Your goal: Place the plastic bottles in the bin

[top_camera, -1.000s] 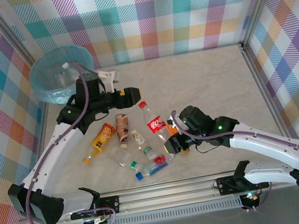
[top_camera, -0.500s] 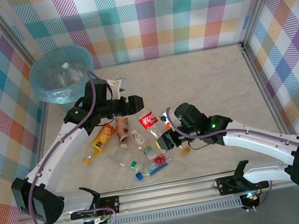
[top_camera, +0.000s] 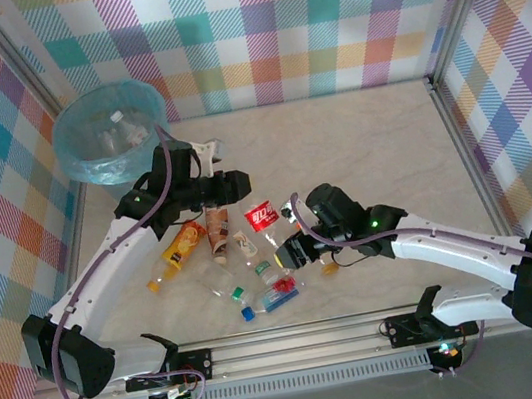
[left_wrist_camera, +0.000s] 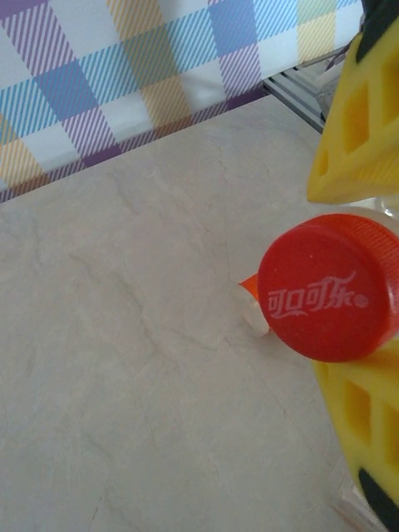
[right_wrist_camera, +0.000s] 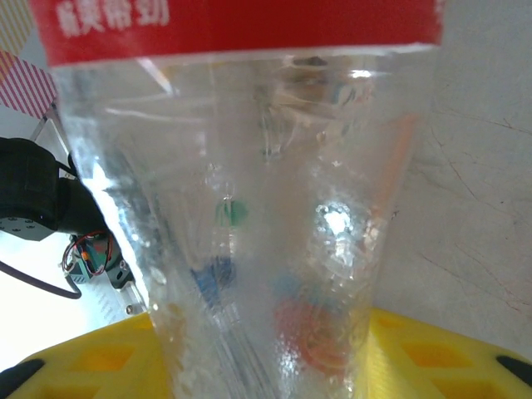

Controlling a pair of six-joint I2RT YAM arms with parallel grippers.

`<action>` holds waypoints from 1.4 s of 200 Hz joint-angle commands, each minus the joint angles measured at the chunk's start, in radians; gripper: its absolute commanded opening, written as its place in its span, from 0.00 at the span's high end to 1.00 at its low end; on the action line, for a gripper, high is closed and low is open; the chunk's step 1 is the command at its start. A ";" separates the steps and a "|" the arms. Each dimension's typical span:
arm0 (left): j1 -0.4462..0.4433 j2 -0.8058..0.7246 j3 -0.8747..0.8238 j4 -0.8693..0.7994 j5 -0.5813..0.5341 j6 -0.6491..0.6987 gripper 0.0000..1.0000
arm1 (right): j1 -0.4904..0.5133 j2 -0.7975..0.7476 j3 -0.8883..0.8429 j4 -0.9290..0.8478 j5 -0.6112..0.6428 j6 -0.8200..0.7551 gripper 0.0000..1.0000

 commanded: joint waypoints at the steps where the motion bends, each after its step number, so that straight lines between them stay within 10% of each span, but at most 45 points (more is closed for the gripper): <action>1: -0.009 -0.001 0.033 -0.007 -0.015 0.014 0.62 | 0.014 0.016 0.031 0.006 -0.035 -0.036 0.48; 78: -0.010 0.021 0.067 -0.003 -0.046 0.006 1.00 | 0.017 0.013 0.033 -0.010 -0.017 -0.048 0.45; 137: -0.007 -0.023 0.112 0.047 -0.178 -0.012 1.00 | 0.016 0.014 0.110 -0.051 0.173 -0.044 0.00; 280: 0.283 -0.035 0.610 -0.033 -0.663 0.081 1.00 | 0.016 0.071 0.314 0.066 0.229 -0.138 0.00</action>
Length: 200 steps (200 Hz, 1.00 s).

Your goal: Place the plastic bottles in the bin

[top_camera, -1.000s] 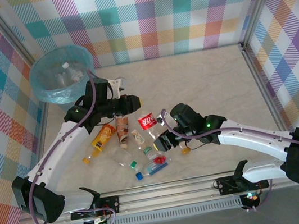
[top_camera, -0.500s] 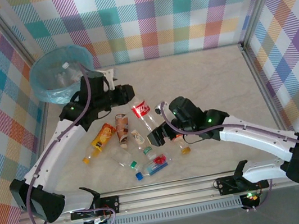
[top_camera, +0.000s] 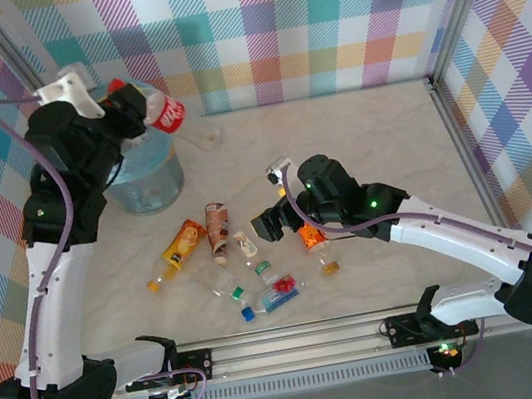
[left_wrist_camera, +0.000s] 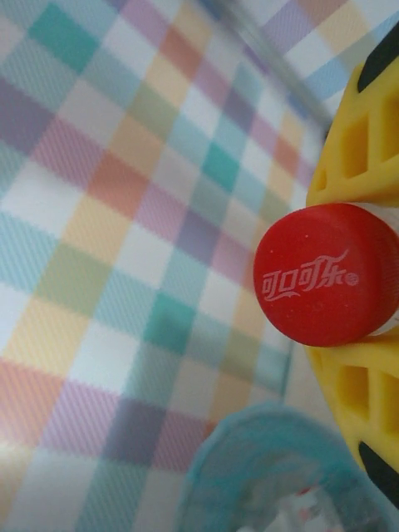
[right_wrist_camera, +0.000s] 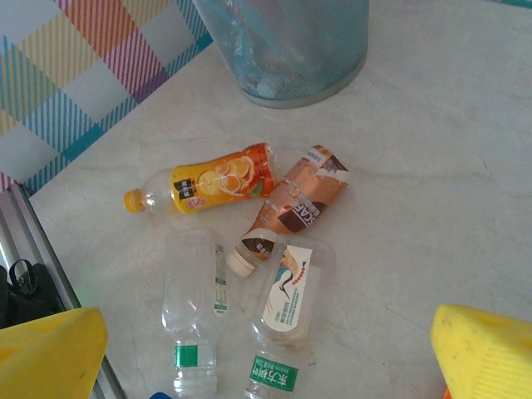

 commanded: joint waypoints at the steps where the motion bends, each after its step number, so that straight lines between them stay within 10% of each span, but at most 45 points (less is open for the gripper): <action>1: 0.070 0.041 0.064 -0.017 -0.111 0.059 1.00 | 0.005 0.016 0.040 0.077 -0.033 0.014 0.00; 99: 0.324 0.182 0.047 -0.015 -0.226 0.111 1.00 | 0.005 0.157 0.226 0.022 -0.193 0.015 0.00; 200: 0.357 0.292 -0.025 -0.020 -0.163 0.194 1.00 | 0.006 0.182 0.222 0.017 -0.222 0.081 0.00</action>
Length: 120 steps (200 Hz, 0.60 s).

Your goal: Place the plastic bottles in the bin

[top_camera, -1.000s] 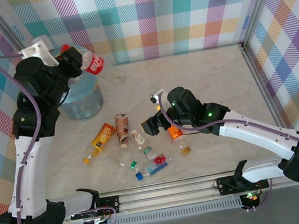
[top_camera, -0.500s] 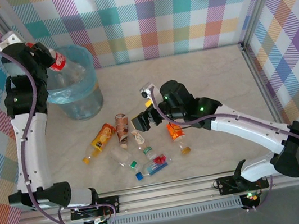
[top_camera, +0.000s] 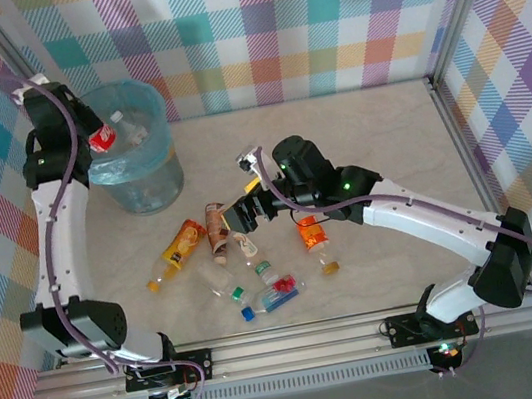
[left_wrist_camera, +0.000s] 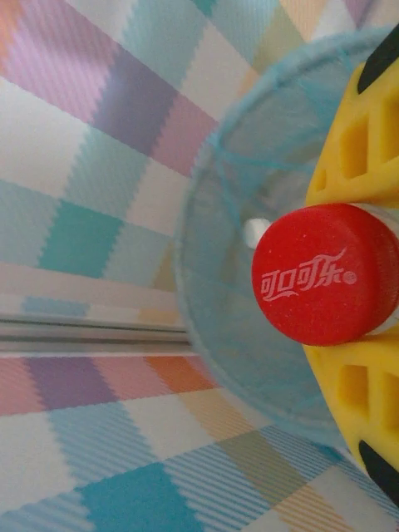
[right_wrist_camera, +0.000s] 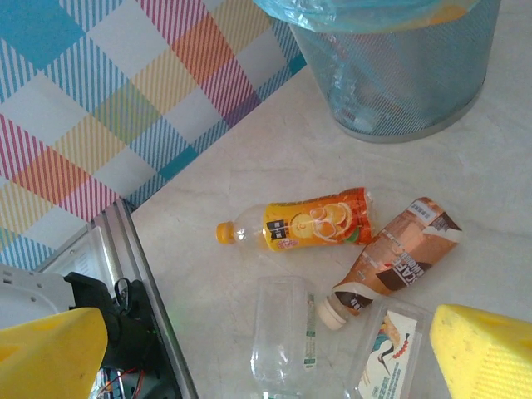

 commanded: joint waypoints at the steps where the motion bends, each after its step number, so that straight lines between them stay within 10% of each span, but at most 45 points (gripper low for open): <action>1: 0.014 0.013 -0.001 -0.009 0.026 0.035 1.00 | 0.006 -0.002 0.010 -0.001 -0.013 0.026 0.00; 120: 0.016 0.154 -0.050 0.038 0.230 0.014 1.00 | 0.008 0.042 0.017 -0.008 -0.039 0.032 0.00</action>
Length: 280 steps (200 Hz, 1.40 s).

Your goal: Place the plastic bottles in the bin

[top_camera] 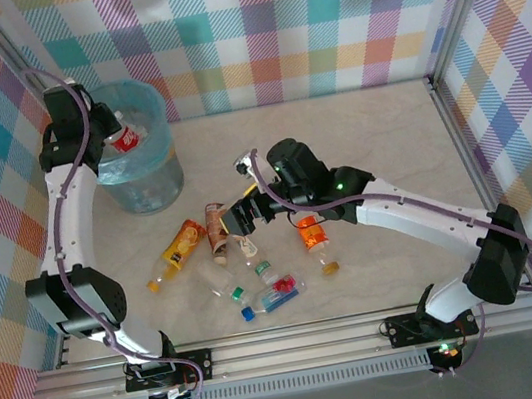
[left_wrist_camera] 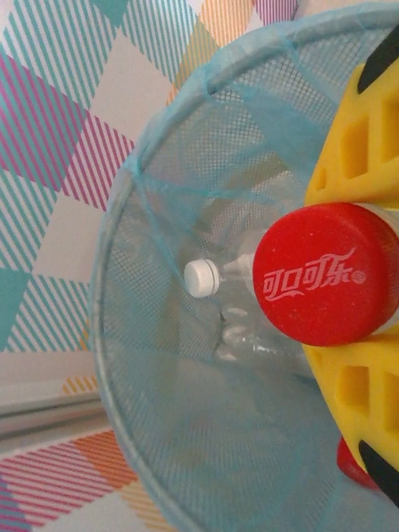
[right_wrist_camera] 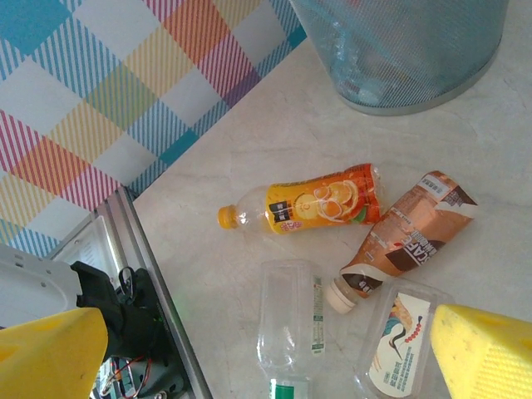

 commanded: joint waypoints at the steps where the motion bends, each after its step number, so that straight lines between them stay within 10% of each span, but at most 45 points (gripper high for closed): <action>1: 0.010 0.031 -0.036 0.012 0.050 0.003 1.00 | 0.007 0.006 0.017 -0.004 -0.017 0.007 0.00; 104: 0.018 0.130 -0.069 0.008 0.081 0.022 0.94 | 0.007 0.027 0.020 -0.017 -0.013 0.012 0.00; 138: 0.022 0.121 -0.003 -0.042 0.132 0.017 0.46 | 0.007 0.030 0.025 -0.023 -0.014 0.015 0.00; 163: 0.022 0.074 0.026 -0.042 0.153 -0.005 0.34 | 0.007 0.030 0.025 -0.021 -0.013 0.018 0.00; 280: 0.024 -0.052 0.117 -0.103 0.077 -0.082 0.42 | 0.013 0.031 0.039 -0.059 0.023 0.001 0.00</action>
